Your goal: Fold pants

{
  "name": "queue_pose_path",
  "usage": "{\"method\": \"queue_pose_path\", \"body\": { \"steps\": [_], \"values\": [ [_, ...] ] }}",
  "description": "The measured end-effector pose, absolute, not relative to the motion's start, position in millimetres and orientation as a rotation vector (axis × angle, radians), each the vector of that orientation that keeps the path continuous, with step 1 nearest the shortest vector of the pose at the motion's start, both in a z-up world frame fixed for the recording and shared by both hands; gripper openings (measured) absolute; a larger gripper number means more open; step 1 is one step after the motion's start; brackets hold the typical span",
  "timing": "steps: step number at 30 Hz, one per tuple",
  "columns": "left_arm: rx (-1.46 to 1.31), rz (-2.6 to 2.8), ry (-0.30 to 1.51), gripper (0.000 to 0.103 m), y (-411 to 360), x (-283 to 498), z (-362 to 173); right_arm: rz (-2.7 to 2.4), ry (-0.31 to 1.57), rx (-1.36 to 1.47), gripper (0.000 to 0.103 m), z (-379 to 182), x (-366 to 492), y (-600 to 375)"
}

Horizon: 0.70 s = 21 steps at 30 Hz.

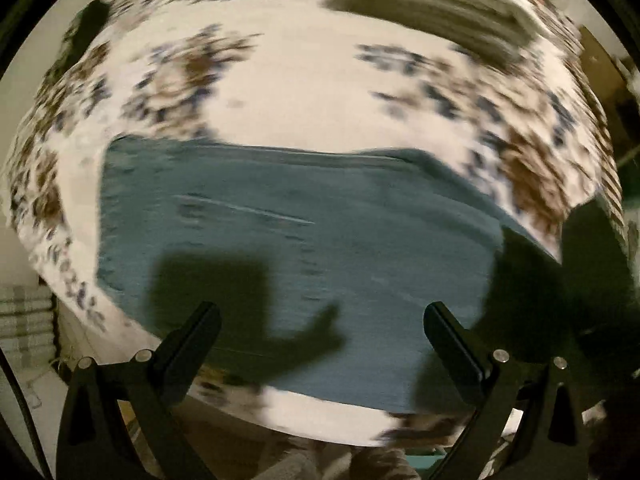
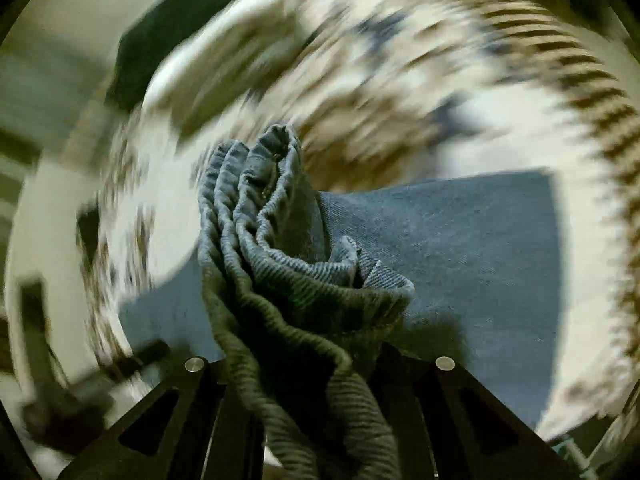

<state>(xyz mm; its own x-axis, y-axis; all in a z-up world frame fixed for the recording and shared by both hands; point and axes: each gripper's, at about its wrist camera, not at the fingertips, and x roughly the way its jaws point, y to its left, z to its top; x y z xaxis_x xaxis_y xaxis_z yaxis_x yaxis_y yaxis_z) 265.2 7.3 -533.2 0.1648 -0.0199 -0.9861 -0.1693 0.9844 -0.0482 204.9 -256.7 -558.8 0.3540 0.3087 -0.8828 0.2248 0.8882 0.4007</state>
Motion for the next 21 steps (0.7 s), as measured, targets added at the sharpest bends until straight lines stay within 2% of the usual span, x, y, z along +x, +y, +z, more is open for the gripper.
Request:
{"method": "queue_pose_path", "body": {
  "steps": [3,4,5,8,9,10,11,16,21],
  "values": [
    [-0.190,0.144,1.398,0.103,45,265,-539,0.133,1.312,0.373,0.010,-594,210,-186],
    [-0.204,0.149,1.398,0.103,58,262,-540,0.142,1.342,0.333,0.017,-604,211,-170],
    [-0.214,0.152,1.398,0.103,65,264,-543,0.144,1.393,0.286,0.031,-618,214,-151],
    [-0.259,0.139,1.391,0.103,78,264,-546,0.196,1.461,0.310,0.060,-629,215,-139],
    [-0.269,0.130,1.388,0.103,79,264,-545,0.236,1.468,0.390,0.067,-624,214,-145],
    [-0.286,0.112,1.380,0.103,78,265,-545,0.275,1.463,0.486,0.079,-616,212,-156],
    [-0.304,0.090,1.373,0.103,75,267,-544,0.284,1.451,0.541,0.083,-609,217,-170],
    [-0.382,-0.062,1.405,0.103,38,286,-552,0.107,1.397,0.582,0.083,-575,194,-257],
    [-0.196,-0.137,1.458,0.101,-23,309,-588,-0.107,1.444,0.563,0.083,-587,175,-339]
  ]
}}
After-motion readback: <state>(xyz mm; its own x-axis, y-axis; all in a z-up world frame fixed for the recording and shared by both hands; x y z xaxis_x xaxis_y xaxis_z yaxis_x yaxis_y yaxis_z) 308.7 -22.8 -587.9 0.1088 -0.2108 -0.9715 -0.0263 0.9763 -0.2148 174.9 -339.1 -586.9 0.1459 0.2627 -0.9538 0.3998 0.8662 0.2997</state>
